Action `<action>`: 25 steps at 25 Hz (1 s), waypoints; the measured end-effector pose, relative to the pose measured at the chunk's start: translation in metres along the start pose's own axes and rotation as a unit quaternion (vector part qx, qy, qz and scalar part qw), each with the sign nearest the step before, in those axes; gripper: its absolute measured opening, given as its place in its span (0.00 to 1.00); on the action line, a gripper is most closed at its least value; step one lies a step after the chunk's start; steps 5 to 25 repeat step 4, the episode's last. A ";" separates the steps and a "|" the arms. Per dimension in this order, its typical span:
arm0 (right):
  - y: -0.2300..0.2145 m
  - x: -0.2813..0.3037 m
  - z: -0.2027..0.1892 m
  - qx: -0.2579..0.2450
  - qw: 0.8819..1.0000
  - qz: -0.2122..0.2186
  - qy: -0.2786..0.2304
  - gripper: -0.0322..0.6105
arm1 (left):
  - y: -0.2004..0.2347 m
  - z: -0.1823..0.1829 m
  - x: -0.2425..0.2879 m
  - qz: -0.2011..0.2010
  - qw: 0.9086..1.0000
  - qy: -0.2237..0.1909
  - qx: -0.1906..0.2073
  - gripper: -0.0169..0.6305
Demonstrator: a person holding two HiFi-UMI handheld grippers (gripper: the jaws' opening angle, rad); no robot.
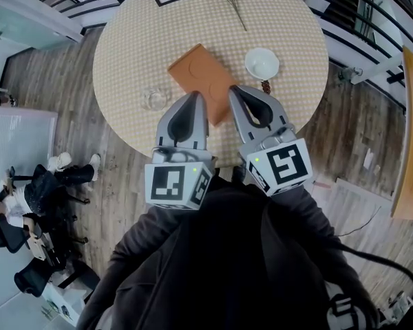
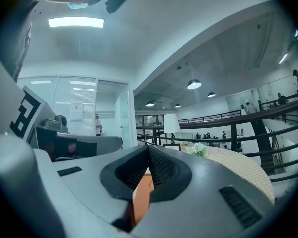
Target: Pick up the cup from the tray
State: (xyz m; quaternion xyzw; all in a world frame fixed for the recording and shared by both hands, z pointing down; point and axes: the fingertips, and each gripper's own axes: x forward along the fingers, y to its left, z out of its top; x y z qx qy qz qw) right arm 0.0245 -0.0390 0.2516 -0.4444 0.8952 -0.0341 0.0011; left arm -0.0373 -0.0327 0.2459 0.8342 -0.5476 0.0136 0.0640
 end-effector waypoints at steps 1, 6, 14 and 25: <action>0.000 0.001 0.000 0.000 1.000 0.000 0.000 0.06 | 0.001 0.000 0.001 0.000 1.000 0.000 0.000 0.04; -0.001 0.006 0.000 0.002 1.000 -0.003 0.001 0.06 | 0.005 0.001 0.003 -0.001 1.000 -0.003 0.000 0.04; -0.001 0.006 0.000 0.002 1.000 -0.003 0.001 0.06 | 0.005 0.001 0.003 -0.001 1.000 -0.003 0.000 0.04; -0.001 0.006 0.000 0.002 1.000 -0.003 0.001 0.06 | 0.005 0.001 0.003 -0.001 1.000 -0.003 0.000 0.04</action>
